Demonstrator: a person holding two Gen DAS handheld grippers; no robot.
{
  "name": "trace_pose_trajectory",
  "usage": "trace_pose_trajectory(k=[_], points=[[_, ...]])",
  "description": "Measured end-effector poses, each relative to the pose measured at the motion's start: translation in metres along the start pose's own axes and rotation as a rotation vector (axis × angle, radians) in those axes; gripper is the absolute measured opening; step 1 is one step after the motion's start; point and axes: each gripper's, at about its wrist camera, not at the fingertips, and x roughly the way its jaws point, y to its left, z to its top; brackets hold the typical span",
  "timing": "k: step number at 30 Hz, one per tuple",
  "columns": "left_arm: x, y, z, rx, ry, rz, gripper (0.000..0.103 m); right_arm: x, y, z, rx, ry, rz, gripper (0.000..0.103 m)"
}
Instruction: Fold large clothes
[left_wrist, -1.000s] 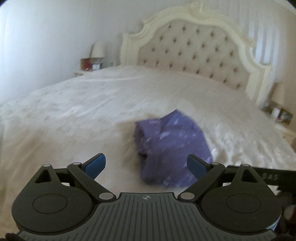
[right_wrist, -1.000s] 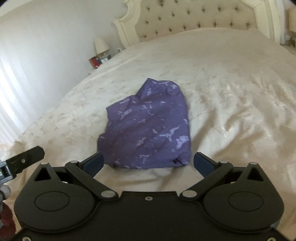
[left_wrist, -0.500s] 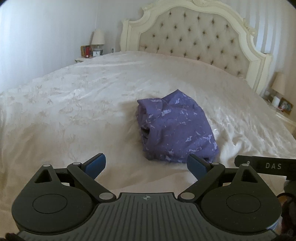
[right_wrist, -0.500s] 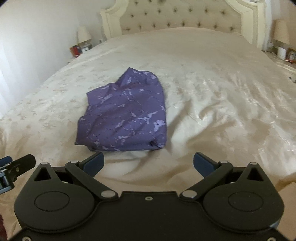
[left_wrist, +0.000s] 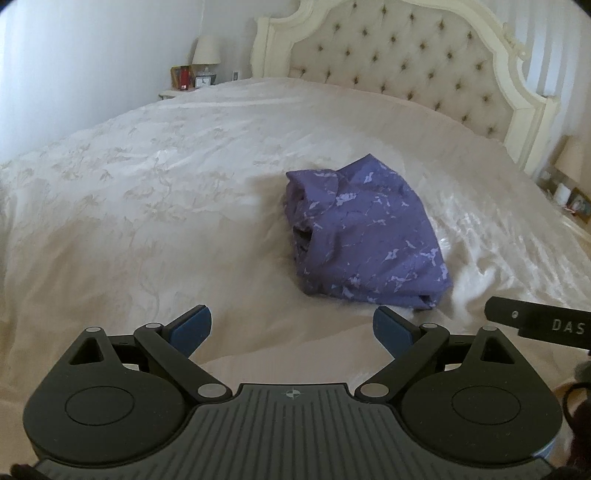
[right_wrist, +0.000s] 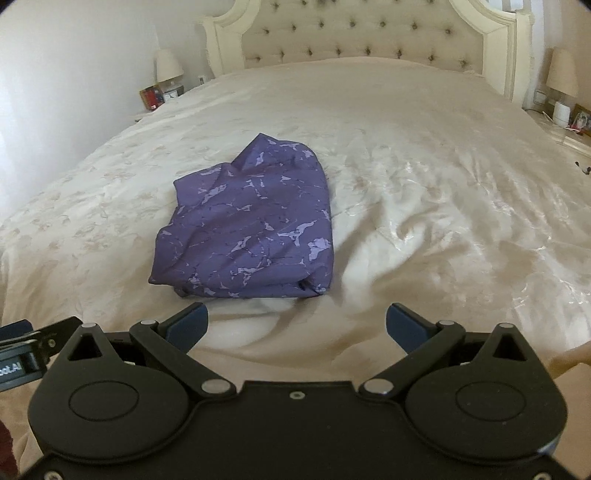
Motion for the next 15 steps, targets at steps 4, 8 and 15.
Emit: trace_pose_trajectory(k=[4,8,15], points=[[0.0017,0.0011,-0.0003,-0.006,0.016,0.003,0.096,0.0005,0.0002,-0.0005,-0.002,0.004,0.005,0.102],[0.005,0.0032,-0.0005,-0.02,0.041,0.007,0.096,0.0027,0.0004,-0.0008,0.001,0.017,0.012,0.102],[0.0067,0.0008,-0.0018,-0.018,0.048,-0.001,0.096,0.004,0.0011,-0.0001,0.001,0.021,0.019,0.102]])
